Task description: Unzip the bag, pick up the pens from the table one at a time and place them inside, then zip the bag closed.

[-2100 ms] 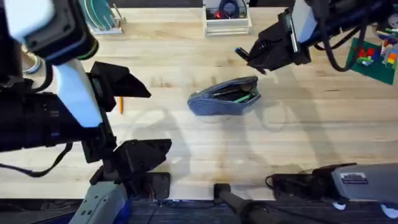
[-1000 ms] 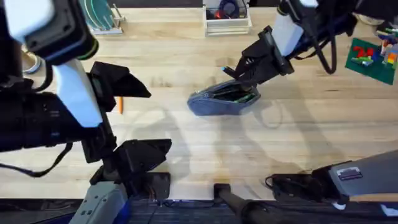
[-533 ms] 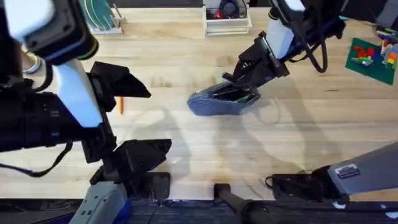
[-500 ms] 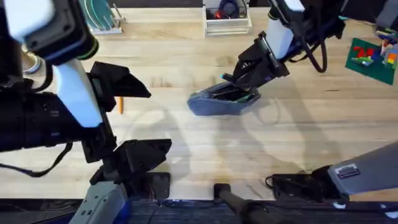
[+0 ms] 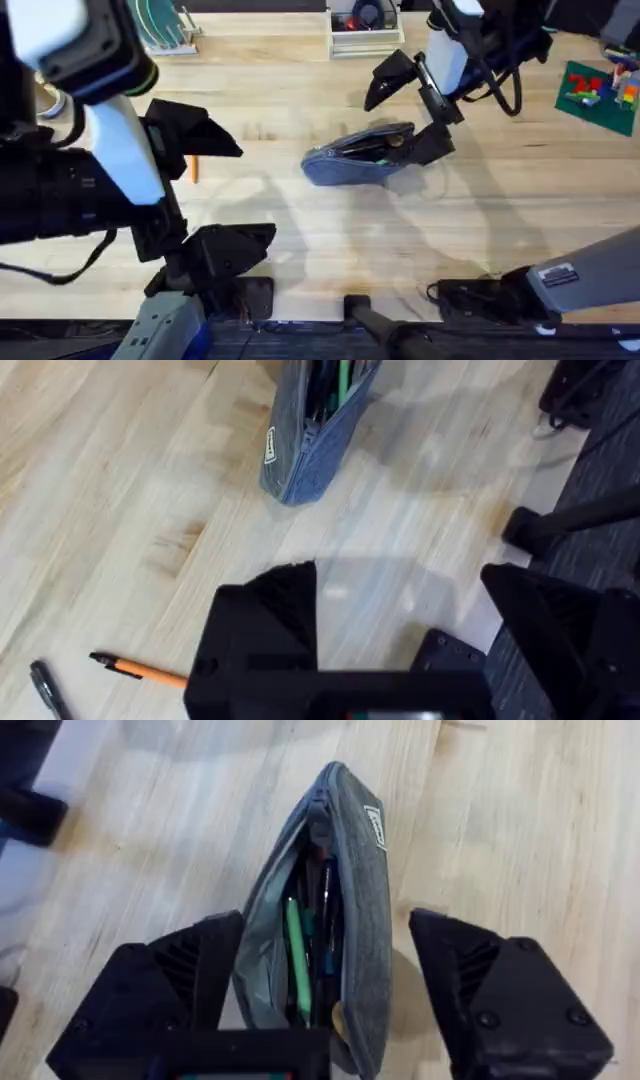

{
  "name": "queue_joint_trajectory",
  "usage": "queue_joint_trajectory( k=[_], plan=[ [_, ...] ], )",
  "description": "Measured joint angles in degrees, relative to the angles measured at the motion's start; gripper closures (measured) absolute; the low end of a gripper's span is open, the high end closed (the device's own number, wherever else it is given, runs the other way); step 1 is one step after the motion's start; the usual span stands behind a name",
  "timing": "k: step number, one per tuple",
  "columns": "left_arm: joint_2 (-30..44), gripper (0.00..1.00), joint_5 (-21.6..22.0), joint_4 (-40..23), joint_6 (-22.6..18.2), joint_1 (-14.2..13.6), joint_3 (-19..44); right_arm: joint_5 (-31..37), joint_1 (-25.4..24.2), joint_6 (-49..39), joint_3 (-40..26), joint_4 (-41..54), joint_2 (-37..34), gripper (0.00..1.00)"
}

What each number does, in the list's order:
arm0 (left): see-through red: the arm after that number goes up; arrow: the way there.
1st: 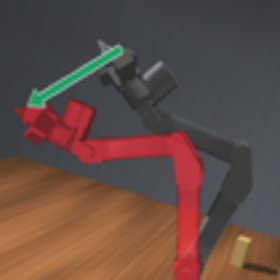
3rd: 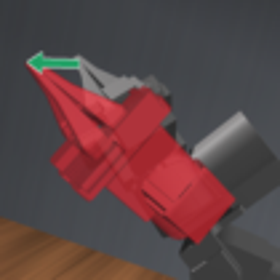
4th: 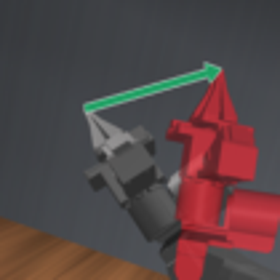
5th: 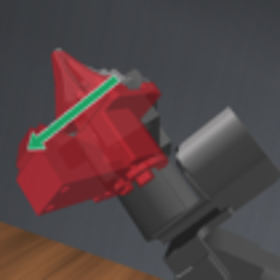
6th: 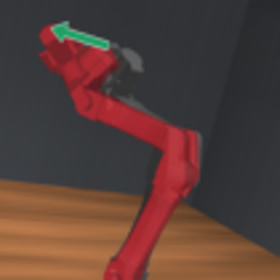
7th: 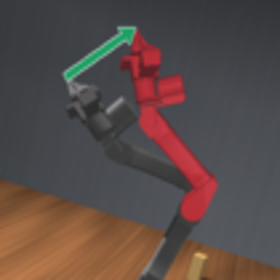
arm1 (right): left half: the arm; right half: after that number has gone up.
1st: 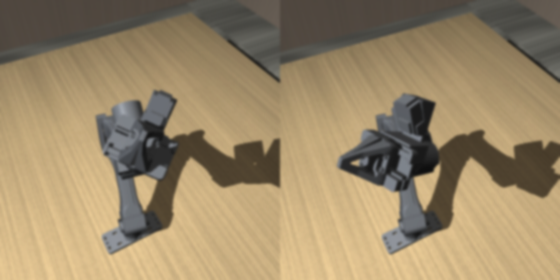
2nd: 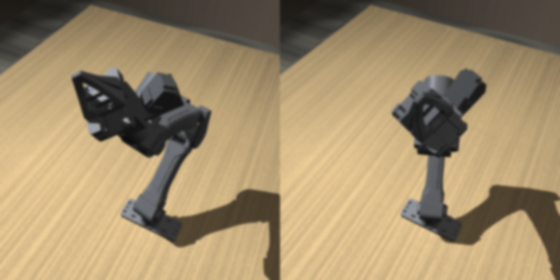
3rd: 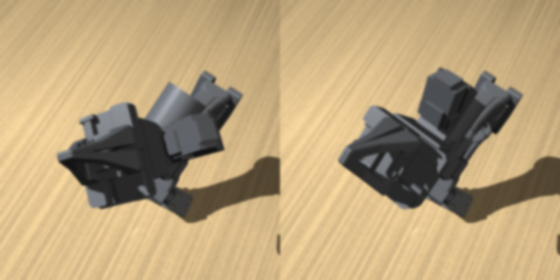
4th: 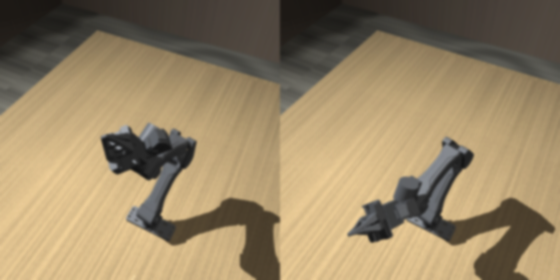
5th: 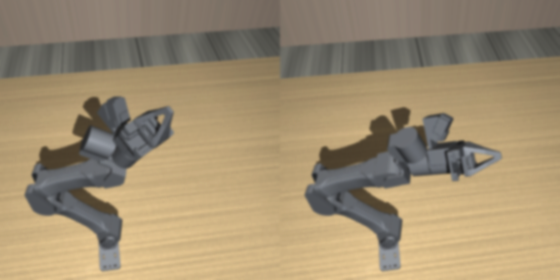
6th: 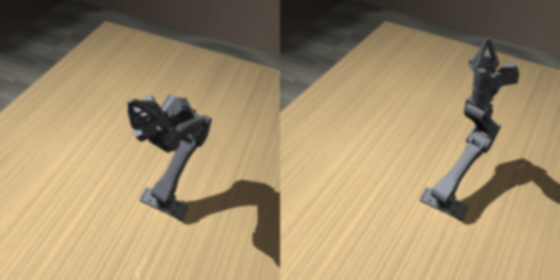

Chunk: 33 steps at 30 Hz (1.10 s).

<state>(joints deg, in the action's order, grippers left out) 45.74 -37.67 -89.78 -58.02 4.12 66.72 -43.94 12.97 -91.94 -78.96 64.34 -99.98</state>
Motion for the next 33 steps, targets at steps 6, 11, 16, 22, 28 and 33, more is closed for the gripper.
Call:
queue_joint_trajectory(
  k=[6,11,16,22,28,33],
  plan=[
    [0.00,0.006,0.00,0.00,-0.02,0.00,0.00,0.00,0.00,0.24,0.00,0.00,0.00,0.004],
    [0.00,0.006,0.00,0.00,-0.01,0.00,0.00,0.00,0.00,0.26,0.00,0.01,0.00,0.004],
    [0.00,0.006,0.00,0.00,0.00,0.00,0.00,0.04,0.00,1.00,0.00,0.00,0.09,0.004],
    [0.00,0.005,0.00,0.00,-0.02,0.00,0.00,2.45,0.00,5.25,0.02,0.02,3.56,0.004],
    [0.00,0.006,0.00,0.00,-0.02,0.00,0.00,9.54,-0.02,16.56,0.02,0.05,8.59,0.004],
    [0.00,0.006,0.00,0.00,-0.02,0.00,0.00,17.08,-2.07,35.38,0.02,0.04,13.83,0.004]
  ],
)
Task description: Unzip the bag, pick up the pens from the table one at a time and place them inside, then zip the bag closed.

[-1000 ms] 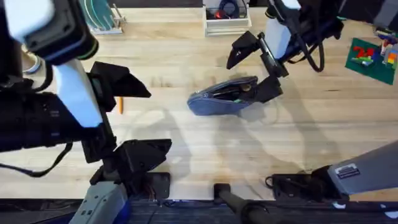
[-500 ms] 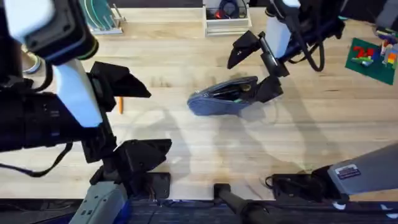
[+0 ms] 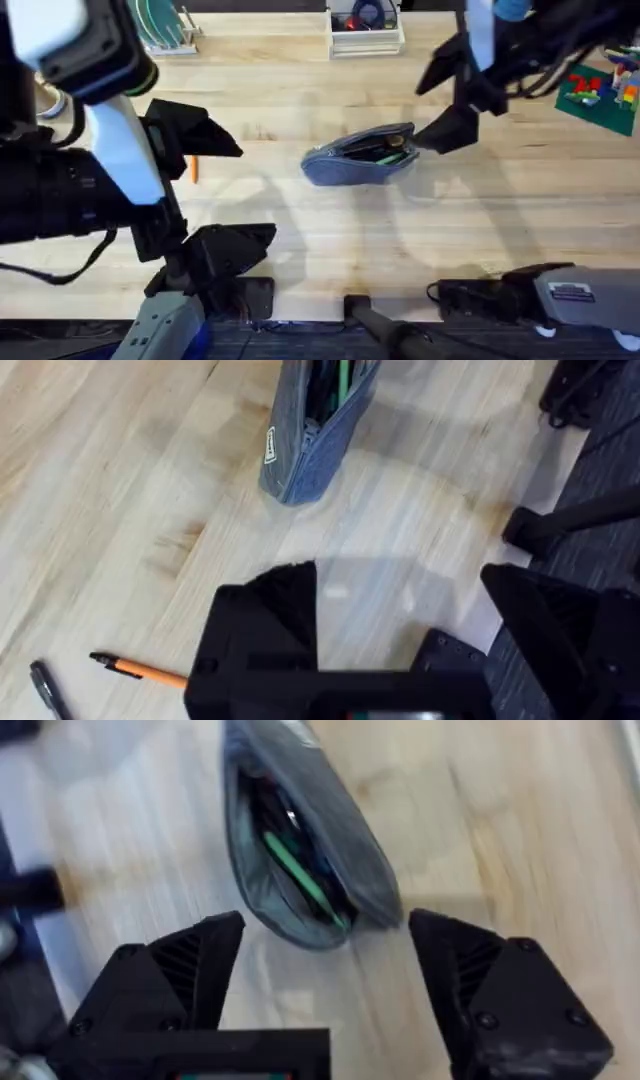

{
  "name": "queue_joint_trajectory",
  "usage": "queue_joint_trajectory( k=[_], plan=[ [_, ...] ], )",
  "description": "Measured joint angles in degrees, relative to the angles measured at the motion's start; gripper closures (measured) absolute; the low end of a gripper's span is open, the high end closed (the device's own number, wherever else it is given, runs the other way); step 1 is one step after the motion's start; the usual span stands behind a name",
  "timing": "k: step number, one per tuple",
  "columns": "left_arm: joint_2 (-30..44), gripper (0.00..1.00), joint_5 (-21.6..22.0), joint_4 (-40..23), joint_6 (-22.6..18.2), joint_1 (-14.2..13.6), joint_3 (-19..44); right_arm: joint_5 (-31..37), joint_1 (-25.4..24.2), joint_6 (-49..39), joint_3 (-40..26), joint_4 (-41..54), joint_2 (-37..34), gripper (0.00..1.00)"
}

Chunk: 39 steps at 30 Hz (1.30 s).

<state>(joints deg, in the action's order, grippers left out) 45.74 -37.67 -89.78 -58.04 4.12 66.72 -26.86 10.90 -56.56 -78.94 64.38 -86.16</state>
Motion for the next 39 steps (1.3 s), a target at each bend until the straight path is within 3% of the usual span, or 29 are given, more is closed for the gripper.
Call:
queue_joint_trajectory(
  k=[7,14,29,39],
  plan=[
    [0.00,0.005,0.00,0.00,0.00,0.00,0.00,2.64,-4.74,11.67,1.34,-0.33,7.05,0.004],
    [0.00,0.006,0.00,0.00,0.00,0.00,0.00,4.03,-9.23,16.91,6.58,-0.29,14.47,0.004],
    [0.00,0.005,0.00,0.00,0.00,0.00,0.00,6.08,-11.24,18.06,14.69,1.24,31.57,0.003],
    [0.00,0.006,0.00,0.00,0.02,0.00,0.00,6.11,-11.24,18.23,14.87,3.85,33.67,0.004]
  ],
)
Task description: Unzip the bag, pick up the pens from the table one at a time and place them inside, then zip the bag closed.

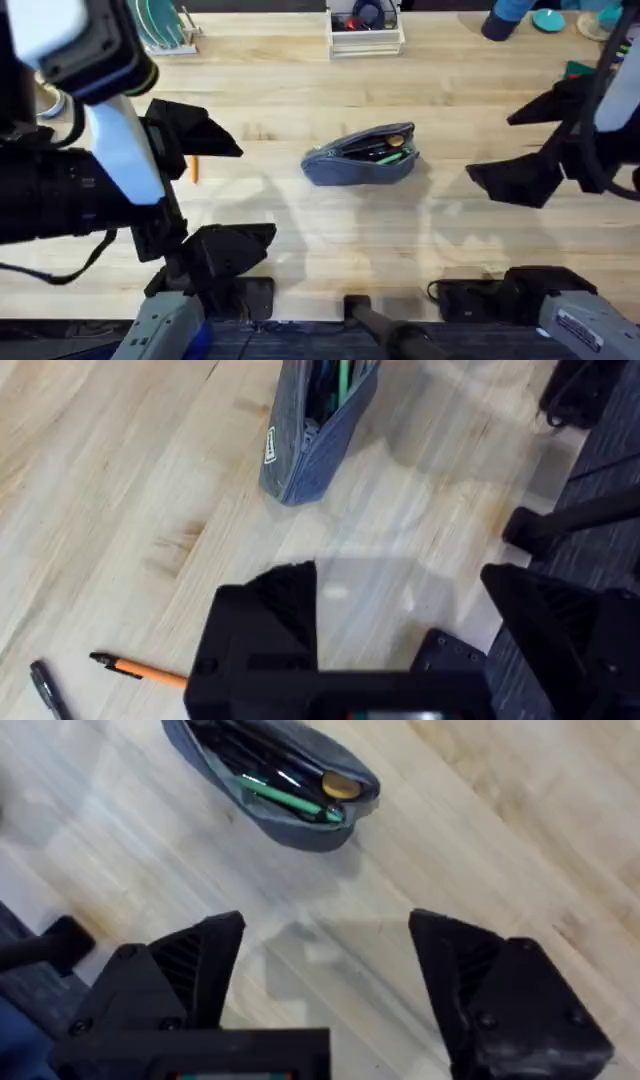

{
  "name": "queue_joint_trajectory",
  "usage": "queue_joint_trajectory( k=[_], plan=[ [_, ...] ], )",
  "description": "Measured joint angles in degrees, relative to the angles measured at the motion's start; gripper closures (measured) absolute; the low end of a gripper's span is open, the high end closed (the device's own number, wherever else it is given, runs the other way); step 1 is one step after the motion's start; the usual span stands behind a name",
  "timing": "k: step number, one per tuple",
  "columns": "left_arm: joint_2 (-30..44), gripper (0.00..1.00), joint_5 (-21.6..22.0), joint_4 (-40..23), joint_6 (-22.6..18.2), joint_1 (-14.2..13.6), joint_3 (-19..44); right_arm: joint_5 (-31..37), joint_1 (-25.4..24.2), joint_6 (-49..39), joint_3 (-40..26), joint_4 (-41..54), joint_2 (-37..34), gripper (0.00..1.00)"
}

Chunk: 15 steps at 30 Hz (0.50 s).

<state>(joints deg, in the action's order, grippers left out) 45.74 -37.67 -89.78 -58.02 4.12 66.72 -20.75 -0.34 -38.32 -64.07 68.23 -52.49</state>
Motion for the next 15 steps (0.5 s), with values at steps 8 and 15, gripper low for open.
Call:
queue_joint_trajectory(
  k=[8,15],
  plan=[
    [0.00,0.006,0.00,0.00,-0.02,0.00,0.00,0.15,0.00,0.41,0.06,2.55,0.00,0.004],
    [0.00,0.006,0.00,0.00,0.00,0.00,0.00,0.18,0.00,0.46,0.06,1.72,0.00,0.004]
  ],
)
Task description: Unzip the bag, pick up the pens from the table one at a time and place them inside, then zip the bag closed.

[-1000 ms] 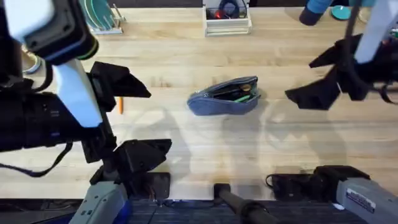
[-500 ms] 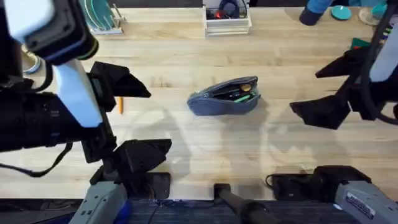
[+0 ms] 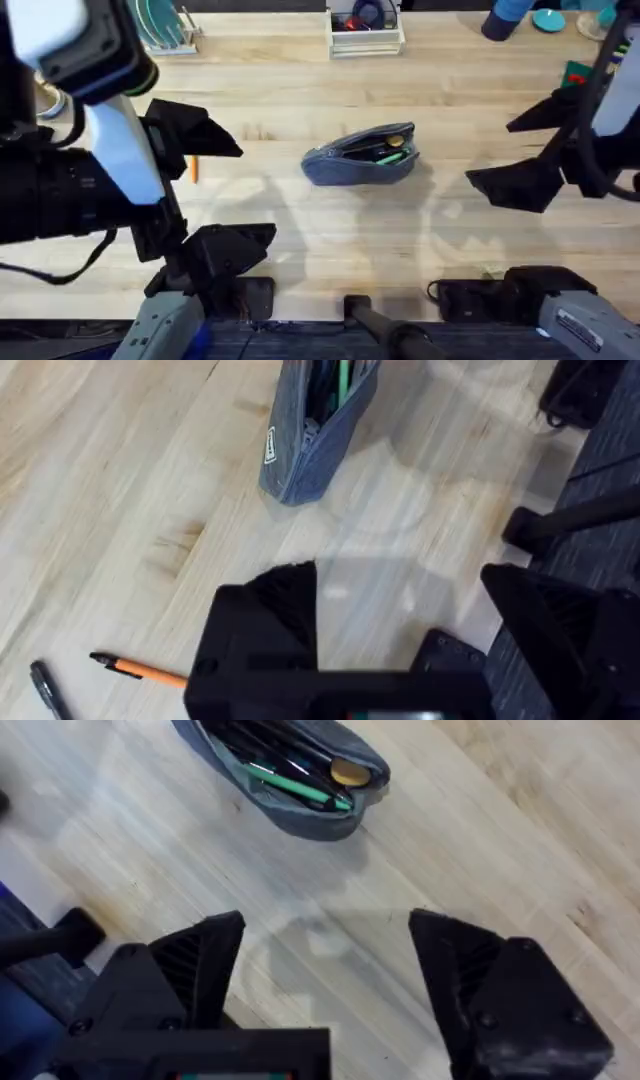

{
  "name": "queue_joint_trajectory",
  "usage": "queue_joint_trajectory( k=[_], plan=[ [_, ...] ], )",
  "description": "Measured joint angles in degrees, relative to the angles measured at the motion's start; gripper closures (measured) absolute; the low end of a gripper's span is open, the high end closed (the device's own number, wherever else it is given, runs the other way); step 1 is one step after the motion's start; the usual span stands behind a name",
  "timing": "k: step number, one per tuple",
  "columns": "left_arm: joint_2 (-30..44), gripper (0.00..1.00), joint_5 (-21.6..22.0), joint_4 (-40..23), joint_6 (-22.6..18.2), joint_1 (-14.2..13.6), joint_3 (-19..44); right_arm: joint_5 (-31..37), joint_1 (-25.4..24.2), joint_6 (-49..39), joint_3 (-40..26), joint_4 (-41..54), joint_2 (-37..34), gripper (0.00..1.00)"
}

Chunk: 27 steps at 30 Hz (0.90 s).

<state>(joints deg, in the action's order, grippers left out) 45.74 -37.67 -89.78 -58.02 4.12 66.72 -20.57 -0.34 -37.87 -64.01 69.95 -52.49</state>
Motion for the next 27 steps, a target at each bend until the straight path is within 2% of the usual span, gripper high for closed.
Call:
queue_joint_trajectory(
  k=[7,17,22,27],
  plan=[
    [0.00,0.005,0.00,0.30,-0.02,0.00,0.00,0.00,0.00,0.00,0.00,-0.02,0.00,0.004],
    [0.00,0.007,-0.41,5.86,0.57,0.00,0.00,0.01,0.00,0.02,0.00,0.42,-0.02,0.004],
    [0.09,0.007,6.74,10.95,9.33,0.00,0.00,0.01,0.00,0.02,0.00,0.42,0.00,0.004],
    [1.76,0.008,15.51,12.68,18.59,0.00,0.00,0.00,0.00,0.02,0.00,0.42,-0.01,0.004]
  ],
)
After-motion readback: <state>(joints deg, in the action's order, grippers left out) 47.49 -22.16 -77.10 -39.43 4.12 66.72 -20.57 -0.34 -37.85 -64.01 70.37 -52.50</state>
